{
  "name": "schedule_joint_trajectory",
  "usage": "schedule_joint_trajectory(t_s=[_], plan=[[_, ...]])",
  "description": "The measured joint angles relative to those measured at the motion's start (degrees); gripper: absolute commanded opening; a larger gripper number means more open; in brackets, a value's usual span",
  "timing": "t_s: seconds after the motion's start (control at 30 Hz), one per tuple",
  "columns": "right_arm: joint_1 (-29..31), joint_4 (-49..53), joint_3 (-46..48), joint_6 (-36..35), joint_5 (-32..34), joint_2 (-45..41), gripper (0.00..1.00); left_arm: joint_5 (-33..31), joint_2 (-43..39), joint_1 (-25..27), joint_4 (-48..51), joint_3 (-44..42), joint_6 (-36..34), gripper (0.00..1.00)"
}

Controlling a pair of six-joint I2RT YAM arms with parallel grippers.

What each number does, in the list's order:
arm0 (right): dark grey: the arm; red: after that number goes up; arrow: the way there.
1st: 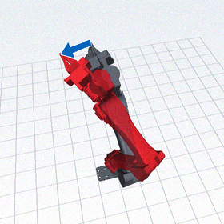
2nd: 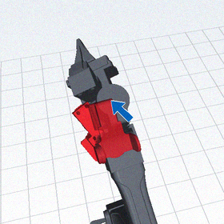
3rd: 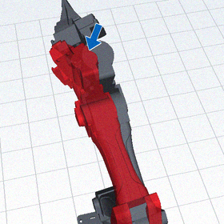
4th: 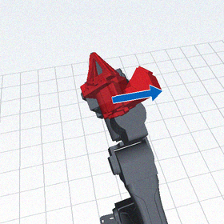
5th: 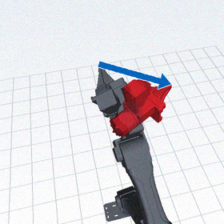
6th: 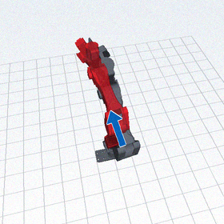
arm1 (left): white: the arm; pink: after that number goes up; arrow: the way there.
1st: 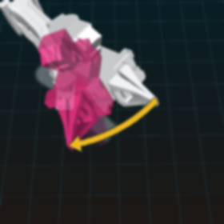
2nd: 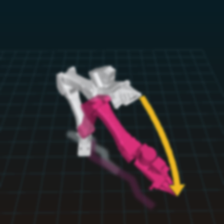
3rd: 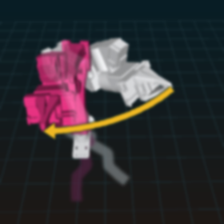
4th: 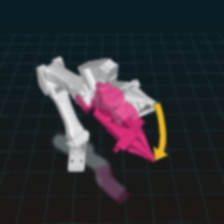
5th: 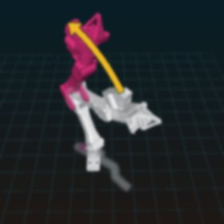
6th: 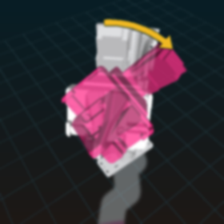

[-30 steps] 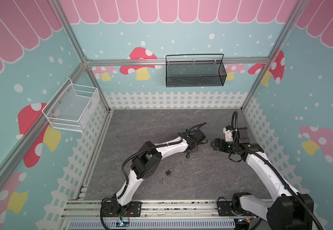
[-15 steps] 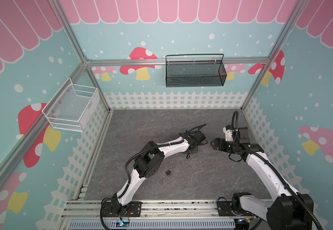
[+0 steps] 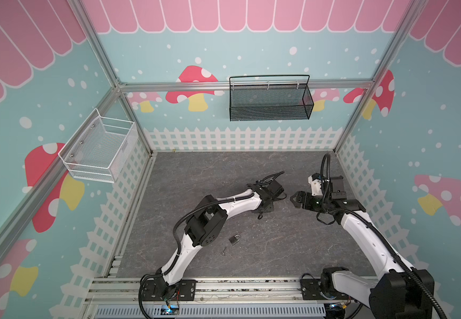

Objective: Unlock with the key
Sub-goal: 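Set the open blue padlock down with the left gripper while the right withdraws, then grasp the silver key by the black padlock with the right gripper while the left withdraws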

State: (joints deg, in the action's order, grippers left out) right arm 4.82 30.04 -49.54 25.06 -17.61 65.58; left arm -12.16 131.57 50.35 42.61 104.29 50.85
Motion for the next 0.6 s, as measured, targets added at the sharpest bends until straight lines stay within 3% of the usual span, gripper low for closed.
schedule_joint_trajectory(t_s=[0.23, 0.43, 0.6], plan=[[0.0, 0.4, -0.9, -0.2, -2.0, -0.9, 0.9, 0.4, -6.2, -0.8, -0.1, -3.5, 0.0, 0.43], [2.8, 1.0, -2.4, 0.1, -2.8, -1.5, 0.89, 0.3, -23.5, -2.3, -4.1, -15.0, 0.0, 0.44], [10.6, 1.6, -3.8, 1.8, -1.1, -0.9, 0.88, 0.2, -36.8, -4.7, -8.1, -26.2, -0.1, 0.44]])
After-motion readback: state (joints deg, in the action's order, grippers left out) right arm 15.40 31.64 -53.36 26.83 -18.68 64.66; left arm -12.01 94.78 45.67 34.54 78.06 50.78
